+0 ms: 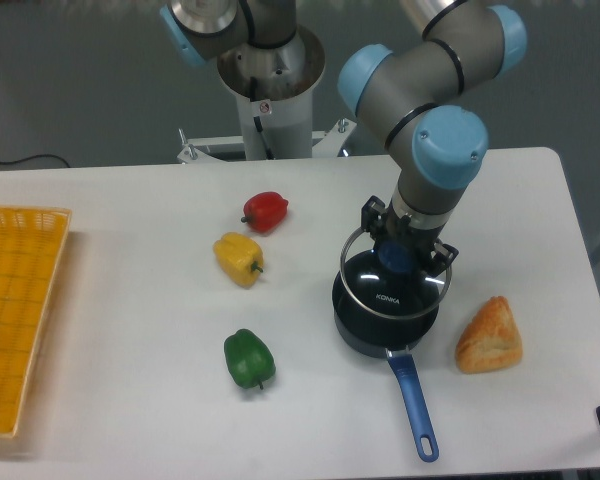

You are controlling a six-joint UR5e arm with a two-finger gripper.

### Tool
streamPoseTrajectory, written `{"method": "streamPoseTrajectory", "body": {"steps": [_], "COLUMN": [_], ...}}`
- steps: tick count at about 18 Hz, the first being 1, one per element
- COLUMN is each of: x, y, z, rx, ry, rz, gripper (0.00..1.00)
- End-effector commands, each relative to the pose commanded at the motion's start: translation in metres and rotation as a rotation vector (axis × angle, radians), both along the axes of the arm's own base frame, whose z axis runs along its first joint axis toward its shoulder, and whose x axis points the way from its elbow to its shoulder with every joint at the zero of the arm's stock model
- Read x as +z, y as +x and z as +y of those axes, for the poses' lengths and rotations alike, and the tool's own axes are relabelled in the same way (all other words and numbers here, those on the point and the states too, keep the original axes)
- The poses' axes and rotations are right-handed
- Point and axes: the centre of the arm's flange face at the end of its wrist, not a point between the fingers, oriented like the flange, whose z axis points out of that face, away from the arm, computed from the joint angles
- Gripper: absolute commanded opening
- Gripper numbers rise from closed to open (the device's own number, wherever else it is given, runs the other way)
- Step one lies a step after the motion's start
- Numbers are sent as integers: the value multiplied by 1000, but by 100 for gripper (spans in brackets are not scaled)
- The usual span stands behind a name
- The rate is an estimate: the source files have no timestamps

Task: Open the lid
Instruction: 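Lift the glass lid up off the saucepan by its knob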

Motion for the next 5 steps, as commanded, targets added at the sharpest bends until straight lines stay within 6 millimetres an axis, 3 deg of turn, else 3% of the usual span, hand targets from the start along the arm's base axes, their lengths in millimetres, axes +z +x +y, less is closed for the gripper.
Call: {"method": "streamPoseTrajectory", "body": {"steps": [5], "x": [2], "y": [-1], "z": [-2], "rx": [-6], "ry": [2], "rz": [3], "gripper": [50]}}
